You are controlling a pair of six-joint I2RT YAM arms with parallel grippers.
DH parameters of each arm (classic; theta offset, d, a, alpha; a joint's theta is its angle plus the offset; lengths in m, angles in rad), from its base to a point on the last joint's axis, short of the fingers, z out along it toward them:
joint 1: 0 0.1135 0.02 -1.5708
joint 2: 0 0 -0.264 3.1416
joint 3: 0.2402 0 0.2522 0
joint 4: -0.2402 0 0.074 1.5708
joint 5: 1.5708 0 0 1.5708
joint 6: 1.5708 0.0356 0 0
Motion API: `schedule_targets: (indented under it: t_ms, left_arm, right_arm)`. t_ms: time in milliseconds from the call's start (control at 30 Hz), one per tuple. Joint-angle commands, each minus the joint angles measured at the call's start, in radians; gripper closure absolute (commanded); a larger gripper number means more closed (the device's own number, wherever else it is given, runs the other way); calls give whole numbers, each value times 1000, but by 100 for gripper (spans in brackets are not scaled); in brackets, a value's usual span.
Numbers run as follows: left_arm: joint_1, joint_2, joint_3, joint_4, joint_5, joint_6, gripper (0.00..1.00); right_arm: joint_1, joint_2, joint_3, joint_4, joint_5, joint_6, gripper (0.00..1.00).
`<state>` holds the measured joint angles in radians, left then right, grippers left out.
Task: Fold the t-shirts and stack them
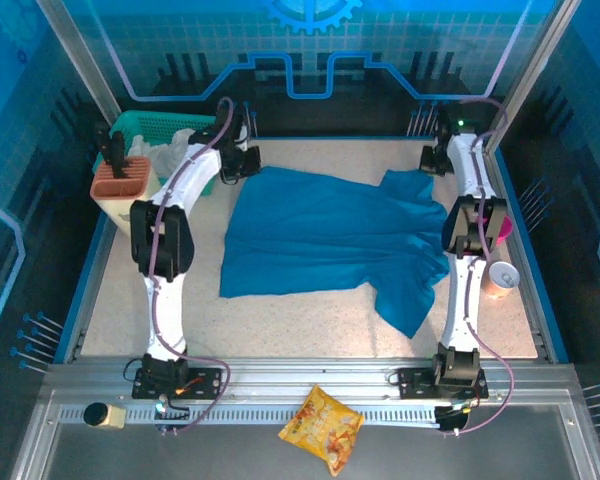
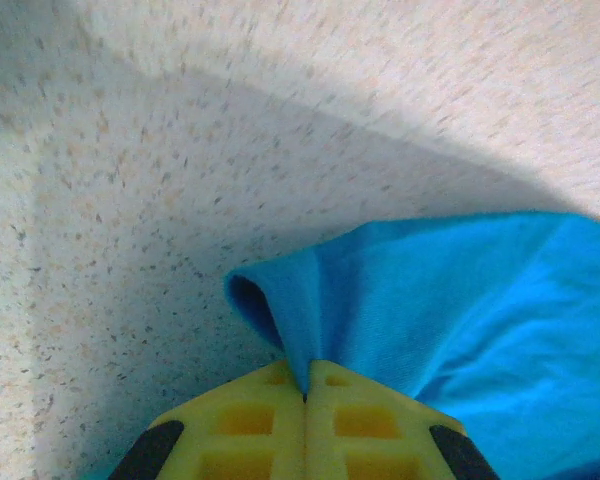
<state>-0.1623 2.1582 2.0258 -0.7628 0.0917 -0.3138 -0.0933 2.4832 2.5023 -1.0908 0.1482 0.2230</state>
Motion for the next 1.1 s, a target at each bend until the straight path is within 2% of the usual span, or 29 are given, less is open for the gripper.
schedule_targets:
  t_ms: [0,133,300,500,767,967,1067]
  left_arm:
    - [-6,-146,76,-36,27,-5,100]
    - [-1,-244,137,-136,-39,-11,100]
    - [13,-381,218,-278,-66,-18,100]
    - [27,-601,264,-385,-92,-21,100]
    - [29,-868,330,-517,-95,-12,100]
    - [29,-1071,277,-543,-108,-34,99]
    - [29,-1125,274,-556,-135,-40,99]
  right_arm:
    - [41,-284,-31,83,9,-27,100]
    - [69,-501,-135,120,28,-51,100]
    - [90,-783,-276,153,11,-63,100]
    - [101,-1098,-319,116,-33,-79,100]
    - [101,-1403,-190,-11,-47,-92,100]
    - [102,-1445,58,-126,-89,-76,100]
    - [112,-1462,105,-119,-75,-70,100]
